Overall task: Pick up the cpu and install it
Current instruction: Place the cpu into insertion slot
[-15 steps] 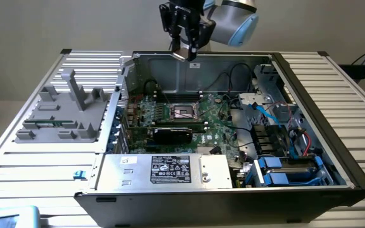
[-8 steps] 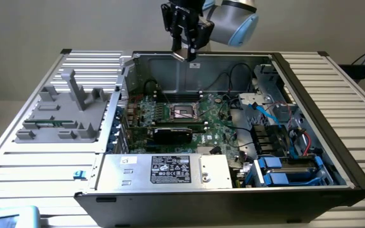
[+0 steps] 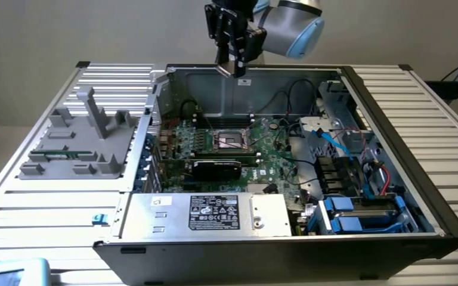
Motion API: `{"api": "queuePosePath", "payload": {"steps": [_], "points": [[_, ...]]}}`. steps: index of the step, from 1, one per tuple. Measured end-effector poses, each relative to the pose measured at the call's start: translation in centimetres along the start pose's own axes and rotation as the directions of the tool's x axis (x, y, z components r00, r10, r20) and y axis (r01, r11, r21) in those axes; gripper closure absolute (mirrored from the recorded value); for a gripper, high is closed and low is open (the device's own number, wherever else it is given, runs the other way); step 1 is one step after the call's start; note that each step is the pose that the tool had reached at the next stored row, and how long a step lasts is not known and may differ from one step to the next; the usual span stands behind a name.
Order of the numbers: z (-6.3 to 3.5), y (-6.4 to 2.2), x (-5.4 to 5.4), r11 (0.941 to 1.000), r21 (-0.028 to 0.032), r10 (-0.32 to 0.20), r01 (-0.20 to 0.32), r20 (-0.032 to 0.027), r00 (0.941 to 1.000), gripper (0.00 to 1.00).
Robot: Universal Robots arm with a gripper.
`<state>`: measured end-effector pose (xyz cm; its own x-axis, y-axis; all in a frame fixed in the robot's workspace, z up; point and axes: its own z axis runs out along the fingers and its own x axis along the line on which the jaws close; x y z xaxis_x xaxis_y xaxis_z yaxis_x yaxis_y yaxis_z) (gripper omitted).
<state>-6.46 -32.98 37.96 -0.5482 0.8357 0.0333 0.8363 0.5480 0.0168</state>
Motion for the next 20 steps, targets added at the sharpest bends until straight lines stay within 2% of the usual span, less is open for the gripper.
{"api": "queuePosePath", "payload": {"steps": [5,10,15,20], "points": [[0.05,0.0,0.0,0.9976,-0.0029,0.07,-0.07,0.0003,0.9976,0.45],[0.09,0.0,0.0,0.9903,-0.0055,0.139,-0.139,0.0008,0.9903,0.45],[0.12,0.0,0.0,0.9773,-0.0082,0.212,-0.212,0.0015,0.9774,0.45],[0.14,0.0,-0.01,0.9597,-0.0108,0.281,-0.281,0.002,0.9597,0.45]]}}
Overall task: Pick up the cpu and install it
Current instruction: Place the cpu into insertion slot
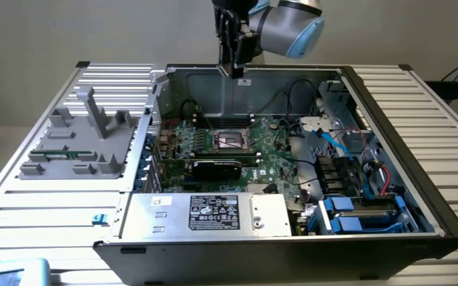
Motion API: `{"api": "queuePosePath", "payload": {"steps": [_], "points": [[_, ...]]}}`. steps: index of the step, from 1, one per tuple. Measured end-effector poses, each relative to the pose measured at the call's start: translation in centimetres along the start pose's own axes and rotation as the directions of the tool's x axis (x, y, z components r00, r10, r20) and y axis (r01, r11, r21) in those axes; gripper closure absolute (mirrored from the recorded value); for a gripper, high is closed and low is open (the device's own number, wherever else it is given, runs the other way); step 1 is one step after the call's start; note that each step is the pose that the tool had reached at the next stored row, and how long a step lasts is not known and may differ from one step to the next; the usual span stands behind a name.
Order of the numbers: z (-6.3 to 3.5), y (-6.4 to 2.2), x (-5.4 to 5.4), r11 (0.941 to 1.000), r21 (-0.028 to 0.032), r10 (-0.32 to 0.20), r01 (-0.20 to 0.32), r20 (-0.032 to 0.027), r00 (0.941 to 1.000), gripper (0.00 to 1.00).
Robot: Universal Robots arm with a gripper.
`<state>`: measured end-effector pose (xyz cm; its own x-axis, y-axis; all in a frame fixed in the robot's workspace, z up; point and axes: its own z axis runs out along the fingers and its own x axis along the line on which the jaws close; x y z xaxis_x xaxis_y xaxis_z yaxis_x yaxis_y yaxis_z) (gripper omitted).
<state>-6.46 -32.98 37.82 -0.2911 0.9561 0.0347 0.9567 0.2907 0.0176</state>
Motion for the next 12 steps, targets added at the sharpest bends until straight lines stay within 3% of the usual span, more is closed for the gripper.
{"api": "queuePosePath", "payload": {"steps": [6,12], "points": [[0.02,0.0,0.0,0.9969,-0.0028,0.078,-0.078,0.0012,0.9969,0.45],[0.03,0.0,0.0,0.9878,-0.0057,0.156,-0.156,0.0023,0.9878,0.45]]}}
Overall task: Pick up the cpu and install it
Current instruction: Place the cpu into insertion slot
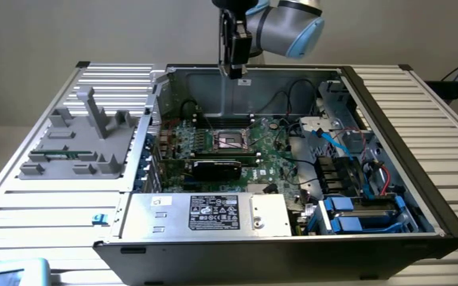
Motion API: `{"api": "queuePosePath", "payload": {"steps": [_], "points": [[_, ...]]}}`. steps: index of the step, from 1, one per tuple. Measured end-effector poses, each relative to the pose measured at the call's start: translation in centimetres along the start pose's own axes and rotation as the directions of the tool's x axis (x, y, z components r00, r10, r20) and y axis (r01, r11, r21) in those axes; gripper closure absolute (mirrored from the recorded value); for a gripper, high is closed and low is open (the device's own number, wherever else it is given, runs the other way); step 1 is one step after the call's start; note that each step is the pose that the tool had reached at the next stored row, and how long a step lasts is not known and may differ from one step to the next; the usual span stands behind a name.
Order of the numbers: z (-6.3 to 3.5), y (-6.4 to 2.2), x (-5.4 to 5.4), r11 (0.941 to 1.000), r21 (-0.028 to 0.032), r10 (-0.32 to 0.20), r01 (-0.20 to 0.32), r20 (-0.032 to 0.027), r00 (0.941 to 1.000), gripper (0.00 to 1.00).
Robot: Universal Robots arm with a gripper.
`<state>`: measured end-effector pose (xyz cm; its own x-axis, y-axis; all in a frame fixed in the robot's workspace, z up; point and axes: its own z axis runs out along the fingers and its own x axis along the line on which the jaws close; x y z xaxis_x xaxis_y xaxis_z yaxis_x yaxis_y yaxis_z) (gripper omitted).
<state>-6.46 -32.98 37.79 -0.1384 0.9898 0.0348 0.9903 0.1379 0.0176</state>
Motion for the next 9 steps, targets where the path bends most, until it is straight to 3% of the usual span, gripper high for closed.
{"api": "queuePosePath", "payload": {"steps": [5,9], "points": [[0.01,0.0,0.0,0.9985,-0.0019,0.055,-0.055,0.0007,0.9985,0.45],[0.02,0.0,0.0,0.9984,-0.0021,0.057,-0.057,0.0007,0.9984,0.45]]}}
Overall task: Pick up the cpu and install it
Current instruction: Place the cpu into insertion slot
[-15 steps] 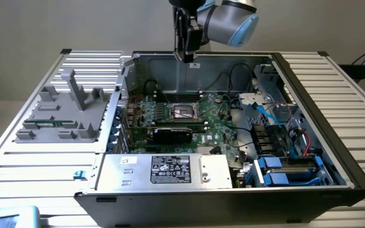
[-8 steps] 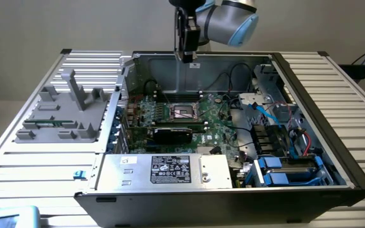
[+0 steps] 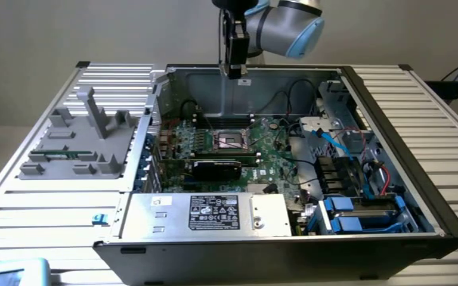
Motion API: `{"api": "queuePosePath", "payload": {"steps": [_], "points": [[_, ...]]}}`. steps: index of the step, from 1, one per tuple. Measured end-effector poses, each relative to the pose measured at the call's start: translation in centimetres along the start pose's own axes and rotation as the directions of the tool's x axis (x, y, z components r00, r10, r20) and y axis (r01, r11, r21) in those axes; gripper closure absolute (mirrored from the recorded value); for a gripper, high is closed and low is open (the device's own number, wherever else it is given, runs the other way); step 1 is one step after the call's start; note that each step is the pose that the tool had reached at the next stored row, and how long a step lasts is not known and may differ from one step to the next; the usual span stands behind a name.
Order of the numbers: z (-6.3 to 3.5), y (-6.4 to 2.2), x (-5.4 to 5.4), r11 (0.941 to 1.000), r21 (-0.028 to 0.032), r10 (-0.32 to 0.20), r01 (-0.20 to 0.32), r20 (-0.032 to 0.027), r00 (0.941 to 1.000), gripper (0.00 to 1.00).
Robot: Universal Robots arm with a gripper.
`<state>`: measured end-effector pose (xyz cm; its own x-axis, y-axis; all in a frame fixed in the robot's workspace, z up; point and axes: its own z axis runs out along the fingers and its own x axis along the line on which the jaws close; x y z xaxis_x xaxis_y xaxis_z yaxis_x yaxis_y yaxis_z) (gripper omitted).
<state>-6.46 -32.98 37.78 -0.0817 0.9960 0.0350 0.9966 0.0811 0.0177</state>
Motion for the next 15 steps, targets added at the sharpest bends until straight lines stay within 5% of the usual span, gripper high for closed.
{"api": "queuePosePath", "payload": {"steps": [15], "points": [[1.09,-0.04,0.0,0.9963,-0.0071,0.086,-0.086,0.0015,0.9963,0.45]]}}
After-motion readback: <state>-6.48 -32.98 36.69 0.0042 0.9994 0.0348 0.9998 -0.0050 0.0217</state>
